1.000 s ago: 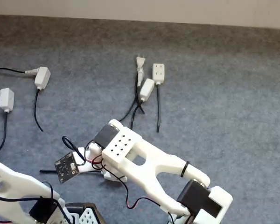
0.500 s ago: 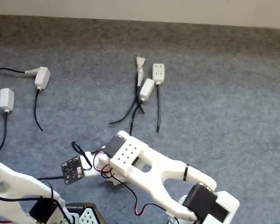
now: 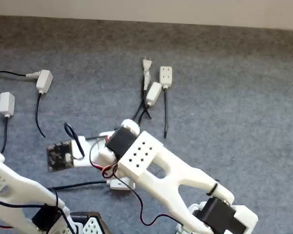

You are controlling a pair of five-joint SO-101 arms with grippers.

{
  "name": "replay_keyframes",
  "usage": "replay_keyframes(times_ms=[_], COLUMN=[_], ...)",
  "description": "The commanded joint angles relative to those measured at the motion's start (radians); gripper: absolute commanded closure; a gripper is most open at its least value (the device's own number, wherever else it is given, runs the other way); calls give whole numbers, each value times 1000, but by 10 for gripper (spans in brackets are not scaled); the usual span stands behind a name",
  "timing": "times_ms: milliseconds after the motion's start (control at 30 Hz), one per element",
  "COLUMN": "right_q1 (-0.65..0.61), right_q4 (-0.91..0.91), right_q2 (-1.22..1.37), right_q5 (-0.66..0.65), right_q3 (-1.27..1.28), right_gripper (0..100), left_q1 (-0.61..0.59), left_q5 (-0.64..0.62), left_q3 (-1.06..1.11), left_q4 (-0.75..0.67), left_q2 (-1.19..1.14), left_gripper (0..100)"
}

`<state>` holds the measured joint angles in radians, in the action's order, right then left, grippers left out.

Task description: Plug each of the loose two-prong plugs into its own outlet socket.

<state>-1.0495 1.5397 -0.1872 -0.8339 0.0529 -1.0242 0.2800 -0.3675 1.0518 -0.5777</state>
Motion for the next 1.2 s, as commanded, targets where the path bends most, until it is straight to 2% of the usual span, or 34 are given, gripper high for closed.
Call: replay_keyframes(times_ms=[0,100,267,367,533,733,933,1167], right_q1=[36,133,478,657,789,858,923,926], right_q4=[157,228,226,226,226,182,-156,-486], right_q2=[-45,-45,-51,-73,-191,-309,-512,-602], right_q5=[72,152,367,457,516,523,516,516], right_q3=[-329,-498,-504,-481,-404,16,547,1055], right_gripper=[735,735,735,735,735,735,735,735], left_q1=[122,229,429,541,685,858,987,1055], left_q5=[23,25,20,20,26,84,183,361], left_q3=[-65,-125,-205,-203,-91,263,740,1305], left_q4=[127,313,578,666,694,692,644,548], left_q2=[35,93,275,426,682,1047,1460,1776], left_gripper=[632,632,632,632,632,632,681,680])
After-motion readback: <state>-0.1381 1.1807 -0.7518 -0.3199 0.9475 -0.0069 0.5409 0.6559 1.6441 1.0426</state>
